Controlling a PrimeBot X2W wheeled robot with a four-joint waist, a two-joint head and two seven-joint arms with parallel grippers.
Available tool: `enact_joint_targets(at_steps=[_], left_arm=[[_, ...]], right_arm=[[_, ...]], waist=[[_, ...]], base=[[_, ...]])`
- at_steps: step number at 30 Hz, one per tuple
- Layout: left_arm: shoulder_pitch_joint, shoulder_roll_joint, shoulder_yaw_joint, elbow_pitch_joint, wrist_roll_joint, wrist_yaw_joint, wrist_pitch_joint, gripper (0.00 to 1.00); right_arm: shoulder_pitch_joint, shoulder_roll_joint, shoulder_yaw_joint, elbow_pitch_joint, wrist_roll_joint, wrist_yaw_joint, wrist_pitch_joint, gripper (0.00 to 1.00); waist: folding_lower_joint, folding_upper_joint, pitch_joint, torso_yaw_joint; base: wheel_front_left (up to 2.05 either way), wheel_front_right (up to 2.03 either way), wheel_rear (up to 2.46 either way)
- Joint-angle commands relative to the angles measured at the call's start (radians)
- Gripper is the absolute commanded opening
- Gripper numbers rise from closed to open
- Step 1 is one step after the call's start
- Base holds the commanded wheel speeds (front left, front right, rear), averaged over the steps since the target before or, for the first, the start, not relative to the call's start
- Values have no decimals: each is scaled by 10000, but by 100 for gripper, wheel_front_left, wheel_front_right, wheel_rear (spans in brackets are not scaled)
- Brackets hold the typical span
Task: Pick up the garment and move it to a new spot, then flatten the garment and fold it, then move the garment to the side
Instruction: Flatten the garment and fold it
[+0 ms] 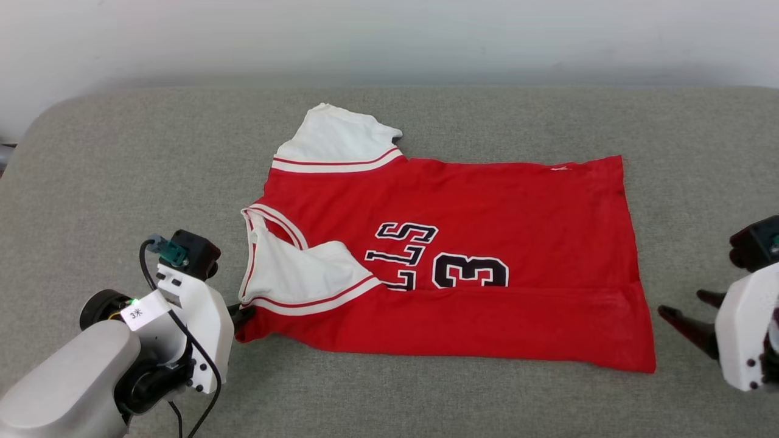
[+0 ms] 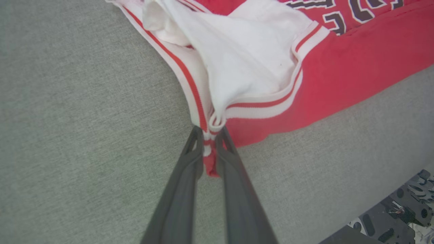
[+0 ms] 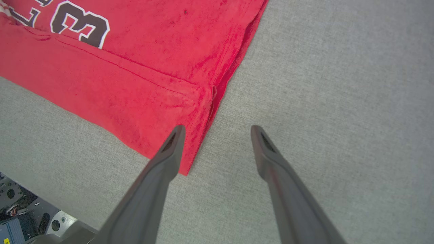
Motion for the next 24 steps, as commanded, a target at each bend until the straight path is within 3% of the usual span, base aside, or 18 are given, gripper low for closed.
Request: enact_joint_targets(at_steps=[1, 11, 19, 20, 21, 22, 24], left_arm=[[0, 82, 20, -164, 93, 85, -45, 0], [-186, 90, 65, -550, 234, 278, -107, 0], [85, -180, 41, -232, 151, 284, -466, 0], [136, -201, 34, -166, 132, 271, -518, 0], [189, -213, 32, -96, 102, 262, -548, 0], [245, -213, 37, -27, 69, 250, -600, 0], [346, -175, 69, 73, 13, 216, -703, 0]], right_arm=[[62, 250, 95, 249, -127, -8, 51, 100], [-270, 1135, 791, 1633, -281, -8, -282, 100], [-223, 1794, 1762, 2961, -95, -5, -1248, 100], [-229, 1757, 1873, 3021, -40, -5, -1412, 49], [-273, 1667, 1968, 3018, -50, -4, -1627, 9], [-316, 1573, 2036, 3027, -20, -4, -1811, 0], [-400, 1362, 2120, 2991, 36, -4, -2196, 0]], waist=[[-1, 0, 105, 63], [-1, 0, 607, 250], [-1, 0, 761, 307], [-1, 0, 721, 293], [-1, 0, 675, 276], [-1, 0, 613, 253], [-1, 0, 461, 189]], base=[[0, 0, 0], [0, 0, 0], [0, 0, 0], [0, 0, 0], [0, 0, 0], [0, 0, 0], [0, 0, 0]])
